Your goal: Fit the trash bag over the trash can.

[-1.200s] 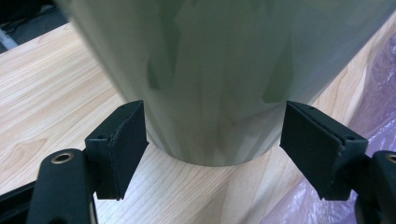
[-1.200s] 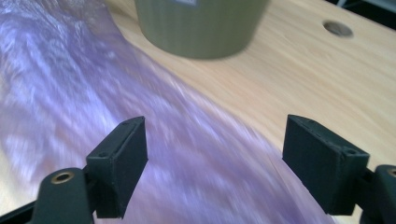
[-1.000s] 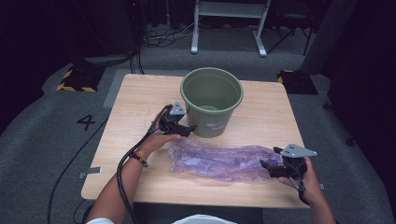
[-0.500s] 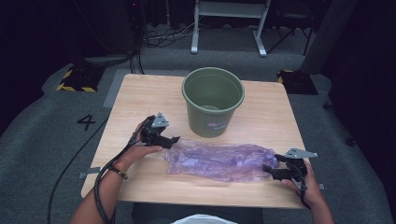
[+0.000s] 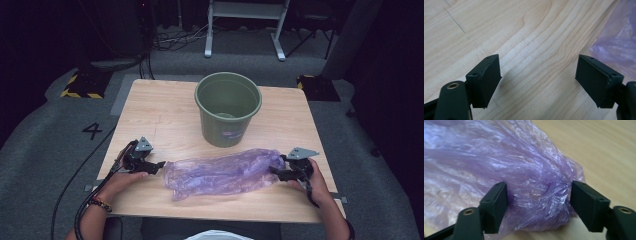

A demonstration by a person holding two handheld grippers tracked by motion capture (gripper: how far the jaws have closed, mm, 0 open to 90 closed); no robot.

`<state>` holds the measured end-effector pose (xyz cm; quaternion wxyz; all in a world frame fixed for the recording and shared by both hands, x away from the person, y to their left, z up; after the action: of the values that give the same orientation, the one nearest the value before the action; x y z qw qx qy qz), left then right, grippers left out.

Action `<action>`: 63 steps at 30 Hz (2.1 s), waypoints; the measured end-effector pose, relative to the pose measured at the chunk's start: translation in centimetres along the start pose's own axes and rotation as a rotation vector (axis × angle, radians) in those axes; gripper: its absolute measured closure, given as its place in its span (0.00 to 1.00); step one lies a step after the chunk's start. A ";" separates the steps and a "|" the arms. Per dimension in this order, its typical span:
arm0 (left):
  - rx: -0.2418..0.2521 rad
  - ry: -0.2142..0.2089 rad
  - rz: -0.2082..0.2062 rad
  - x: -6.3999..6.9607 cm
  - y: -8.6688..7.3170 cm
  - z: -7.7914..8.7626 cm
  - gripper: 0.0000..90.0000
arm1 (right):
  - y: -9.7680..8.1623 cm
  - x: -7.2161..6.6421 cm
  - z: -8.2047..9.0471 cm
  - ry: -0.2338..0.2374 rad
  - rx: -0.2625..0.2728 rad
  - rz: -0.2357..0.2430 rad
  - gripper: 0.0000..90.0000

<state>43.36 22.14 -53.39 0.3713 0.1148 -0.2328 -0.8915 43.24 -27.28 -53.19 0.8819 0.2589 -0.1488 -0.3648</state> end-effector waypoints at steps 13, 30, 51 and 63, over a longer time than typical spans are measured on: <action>0.048 -0.071 -0.043 1.1 -0.5 -0.1 0.21 | 2.7 0.7 -2.1 0.026 0.044 -0.054 0.56; 0.046 -0.075 -0.044 1.1 -0.5 -0.2 0.20 | 3.9 -0.3 -2.1 0.037 0.105 0.041 0.93; 0.049 -0.077 -0.053 1.5 -0.6 -0.1 0.20 | 6.3 1.0 -0.6 -0.149 0.144 0.002 0.31; 0.049 -0.088 -0.073 2.0 -0.6 -0.1 0.21 | 6.6 -2.1 3.0 -0.071 0.206 -0.038 0.29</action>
<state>41.64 21.06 -53.82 0.3249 0.0929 -0.2663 -0.9027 44.17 -22.82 -47.17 0.8377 0.3379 -0.2115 -0.3732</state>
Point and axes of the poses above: each handheld gripper's, and its own axes: z roughly backward along the jaws, y roughly out of its top, x roughly to its right, the point moved 5 cm from there along -z, roughly forward along the jaws, and after that the axes turned 13 degrees about -x, right-handed, at the moved point
